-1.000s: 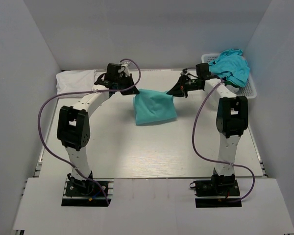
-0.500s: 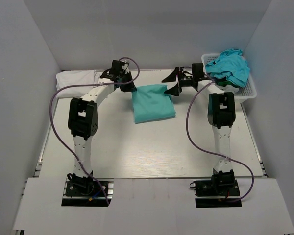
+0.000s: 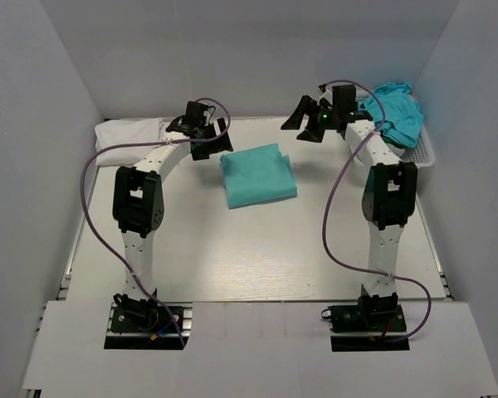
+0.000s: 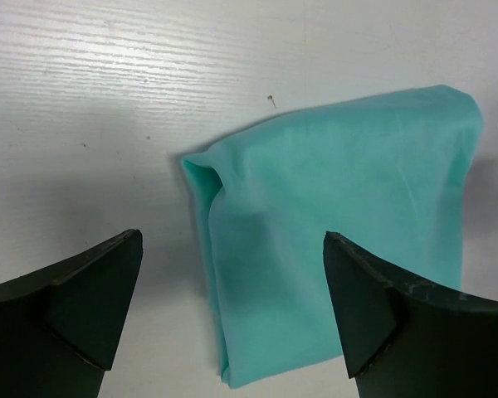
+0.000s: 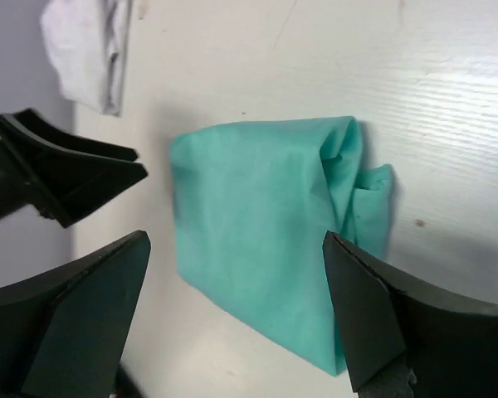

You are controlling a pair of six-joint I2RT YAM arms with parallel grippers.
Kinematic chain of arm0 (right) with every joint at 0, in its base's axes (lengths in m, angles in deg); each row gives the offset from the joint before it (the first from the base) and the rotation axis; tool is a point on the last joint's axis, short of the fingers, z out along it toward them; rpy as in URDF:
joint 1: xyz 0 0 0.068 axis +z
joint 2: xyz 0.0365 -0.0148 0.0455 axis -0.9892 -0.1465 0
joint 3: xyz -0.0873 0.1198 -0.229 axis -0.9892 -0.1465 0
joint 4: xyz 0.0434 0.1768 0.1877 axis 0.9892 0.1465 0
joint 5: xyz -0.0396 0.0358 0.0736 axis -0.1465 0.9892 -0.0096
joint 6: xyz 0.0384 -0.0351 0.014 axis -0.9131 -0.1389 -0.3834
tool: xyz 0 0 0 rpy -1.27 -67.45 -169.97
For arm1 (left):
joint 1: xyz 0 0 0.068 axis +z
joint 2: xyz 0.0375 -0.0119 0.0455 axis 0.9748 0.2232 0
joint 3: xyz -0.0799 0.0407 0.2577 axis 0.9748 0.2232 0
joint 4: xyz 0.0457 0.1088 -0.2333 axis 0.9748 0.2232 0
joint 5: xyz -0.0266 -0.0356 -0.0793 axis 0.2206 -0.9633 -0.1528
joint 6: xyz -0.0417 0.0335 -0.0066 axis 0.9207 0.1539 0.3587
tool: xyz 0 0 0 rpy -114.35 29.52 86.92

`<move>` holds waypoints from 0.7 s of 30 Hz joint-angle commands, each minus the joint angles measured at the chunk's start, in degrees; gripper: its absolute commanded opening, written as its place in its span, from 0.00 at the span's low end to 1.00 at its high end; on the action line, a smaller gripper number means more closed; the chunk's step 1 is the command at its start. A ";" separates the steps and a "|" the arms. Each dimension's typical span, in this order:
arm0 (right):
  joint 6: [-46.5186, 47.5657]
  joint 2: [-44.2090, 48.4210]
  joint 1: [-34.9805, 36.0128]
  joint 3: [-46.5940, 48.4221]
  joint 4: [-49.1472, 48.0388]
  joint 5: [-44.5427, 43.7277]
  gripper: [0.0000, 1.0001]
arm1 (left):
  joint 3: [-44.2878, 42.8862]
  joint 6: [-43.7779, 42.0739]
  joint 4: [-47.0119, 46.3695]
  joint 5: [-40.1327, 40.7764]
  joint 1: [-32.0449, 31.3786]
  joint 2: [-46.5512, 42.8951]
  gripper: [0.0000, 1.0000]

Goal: Fold and stack the t-shirts
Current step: Fold the long partially folded tshirt into a neat square, then smooth out wrinkles on the folded tshirt

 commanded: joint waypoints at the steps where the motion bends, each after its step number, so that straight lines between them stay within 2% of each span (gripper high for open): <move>1: 13.48 5.46 2.32 -3.08 4.78 -14.26 0.90 | 1.69 -0.43 -1.60 0.60 -0.25 -5.90 1.00; 4: 20.85 3.63 4.43 -2.38 4.26 -17.88 0.90 | 4.59 0.09 -3.78 -0.11 0.27 -5.90 0.98; 6: 22.97 2.05 5.39 -1.07 3.12 -18.93 0.90 | 6.35 0.09 -6.68 0.50 0.27 -5.90 0.93; 7: 23.33 0.91 5.75 -0.71 1.81 -18.24 0.90 | 6.35 0.09 -6.69 0.51 0.27 -5.12 0.93; 13: 24.30 -8.22 8.04 7.55 1.27 -18.06 0.89 | 5.03 -0.44 -10.21 -1.16 0.27 -0.73 0.79; 16: 23.86 -10.08 8.48 8.96 -1.54 -17.53 0.81 | 4.33 -0.43 -11.79 -1.16 0.27 1.03 0.67; 17: 23.69 -10.61 8.48 9.05 -2.59 -17.01 0.73 | 3.20 -0.43 -11.79 -1.69 0.27 2.61 0.64; 19: 22.99 -11.05 8.74 8.87 -4.35 -16.74 0.66 | 1.26 -0.43 -11.18 -2.21 0.27 4.20 0.56; 21: 22.63 -11.40 8.92 8.96 -4.97 -16.57 0.60 | 0.56 -0.43 -11.18 -3.97 0.27 6.04 0.54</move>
